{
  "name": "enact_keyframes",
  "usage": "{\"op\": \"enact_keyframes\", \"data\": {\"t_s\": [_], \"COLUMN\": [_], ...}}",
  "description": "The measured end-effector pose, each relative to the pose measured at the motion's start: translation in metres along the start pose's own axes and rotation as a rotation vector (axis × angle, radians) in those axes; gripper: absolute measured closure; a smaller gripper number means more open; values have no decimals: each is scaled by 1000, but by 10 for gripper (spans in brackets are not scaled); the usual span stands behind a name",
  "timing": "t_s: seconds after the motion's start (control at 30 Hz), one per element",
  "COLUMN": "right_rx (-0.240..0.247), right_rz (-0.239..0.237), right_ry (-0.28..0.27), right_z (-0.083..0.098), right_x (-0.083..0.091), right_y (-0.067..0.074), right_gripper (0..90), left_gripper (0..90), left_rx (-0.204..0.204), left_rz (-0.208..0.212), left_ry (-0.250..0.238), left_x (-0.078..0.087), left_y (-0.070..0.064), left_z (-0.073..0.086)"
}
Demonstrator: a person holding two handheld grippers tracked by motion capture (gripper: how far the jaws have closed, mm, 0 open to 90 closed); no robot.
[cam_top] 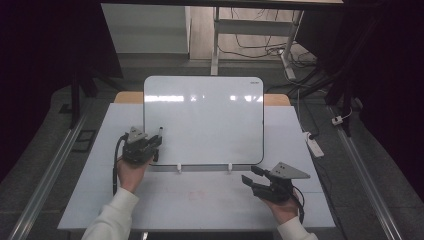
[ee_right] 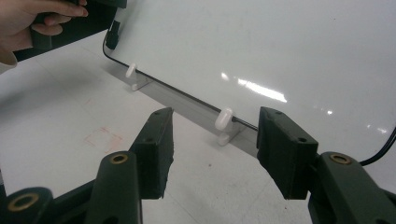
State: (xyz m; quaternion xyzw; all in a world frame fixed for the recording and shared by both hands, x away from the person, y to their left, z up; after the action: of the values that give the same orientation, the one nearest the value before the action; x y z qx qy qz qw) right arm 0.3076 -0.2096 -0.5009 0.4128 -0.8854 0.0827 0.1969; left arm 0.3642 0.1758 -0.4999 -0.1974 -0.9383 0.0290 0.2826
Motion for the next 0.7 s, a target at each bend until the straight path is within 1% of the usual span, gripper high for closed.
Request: {"op": "enact_keyframes", "data": {"t_s": [0.1,0.27,0.47,0.57,0.7], "right_rx": [-4,-5,-6,-8,-7], "right_rz": [1,1,2,1,1], "right_ry": [0,3,5,6,6], "right_z": [1,2,2,3,3], "right_x": [0,0,0,0,0], "right_y": [-1,-1,-1,-2,-1], "right_gripper": [461,461,460,460,460], "left_gripper": [817,814,809,806,802], "left_rx": [-17,-38,-95,-114,-142], "left_rz": [-20,-38,-64,-68,-85], "left_ry": [-3,2,23,36,47], "left_x": [-3,-9,-15,-16,-16], "left_y": [0,-1,-5,-7,-10], "left_z": [-1,-1,-2,-4,-5]}}
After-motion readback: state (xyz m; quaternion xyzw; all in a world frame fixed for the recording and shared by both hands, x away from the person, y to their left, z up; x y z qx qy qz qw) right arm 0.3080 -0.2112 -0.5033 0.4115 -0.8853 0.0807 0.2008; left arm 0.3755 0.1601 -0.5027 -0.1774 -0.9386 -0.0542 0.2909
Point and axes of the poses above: each handheld gripper's, and its own axes: x roughly backward along the jaws, z roughly out of its underside, y roughly to its left, the point moved 4 cm from there along -x, roughly forward along the jaws, and after that the axes turned 5 degrees about x, right-handed, at the moved point
